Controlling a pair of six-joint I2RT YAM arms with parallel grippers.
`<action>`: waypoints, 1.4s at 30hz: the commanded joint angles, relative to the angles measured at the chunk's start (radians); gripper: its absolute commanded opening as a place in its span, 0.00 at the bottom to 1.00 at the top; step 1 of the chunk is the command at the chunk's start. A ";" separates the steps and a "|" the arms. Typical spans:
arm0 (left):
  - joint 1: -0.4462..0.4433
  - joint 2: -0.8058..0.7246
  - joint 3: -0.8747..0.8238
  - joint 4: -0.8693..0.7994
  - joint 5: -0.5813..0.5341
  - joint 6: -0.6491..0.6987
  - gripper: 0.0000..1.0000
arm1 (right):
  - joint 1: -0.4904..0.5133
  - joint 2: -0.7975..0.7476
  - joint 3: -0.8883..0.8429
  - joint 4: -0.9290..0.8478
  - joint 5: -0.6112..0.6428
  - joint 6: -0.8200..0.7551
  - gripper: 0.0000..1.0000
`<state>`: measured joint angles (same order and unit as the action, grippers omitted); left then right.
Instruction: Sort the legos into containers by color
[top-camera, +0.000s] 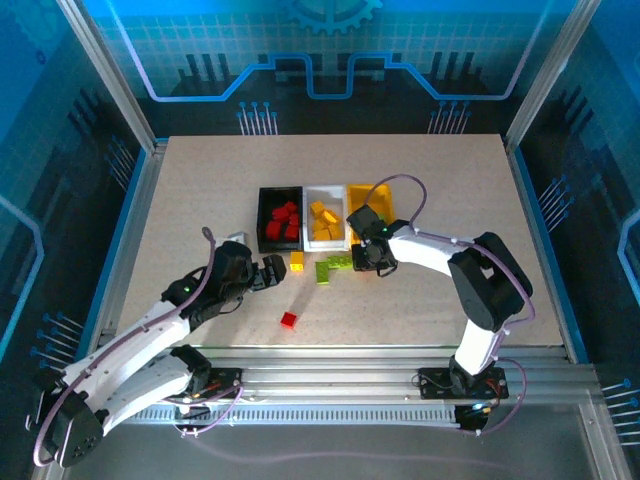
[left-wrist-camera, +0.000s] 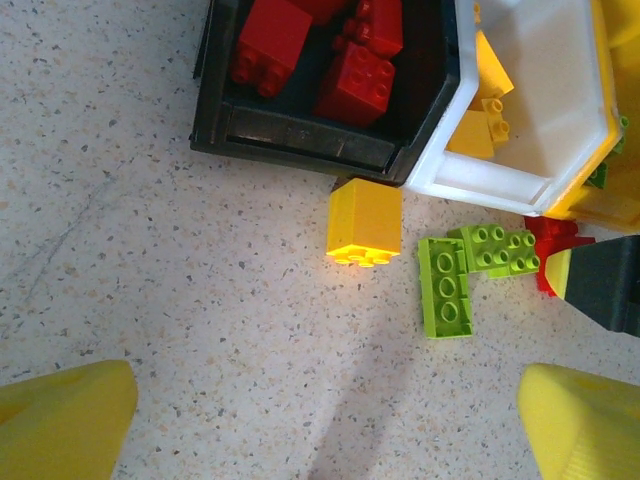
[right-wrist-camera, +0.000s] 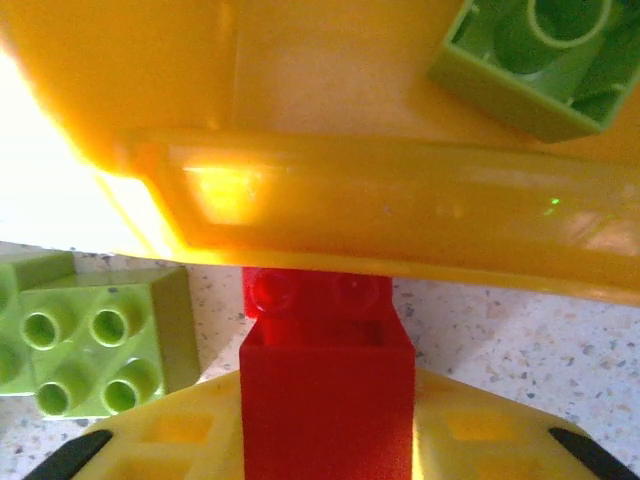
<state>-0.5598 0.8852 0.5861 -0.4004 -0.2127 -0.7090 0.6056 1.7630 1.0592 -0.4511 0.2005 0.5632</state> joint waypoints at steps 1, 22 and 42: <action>0.008 0.006 0.009 -0.029 0.006 -0.004 0.99 | -0.001 -0.084 -0.020 -0.005 -0.017 -0.013 0.32; 0.010 0.001 -0.021 -0.048 0.061 -0.009 0.99 | 0.177 0.238 0.723 -0.138 -0.140 -0.083 0.35; 0.010 -0.008 -0.009 -0.058 0.116 0.037 0.99 | 0.144 0.569 1.186 -0.224 -0.207 -0.052 0.70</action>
<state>-0.5583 0.8890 0.5694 -0.4377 -0.1280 -0.7006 0.7517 2.3615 2.2181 -0.6571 0.0063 0.5095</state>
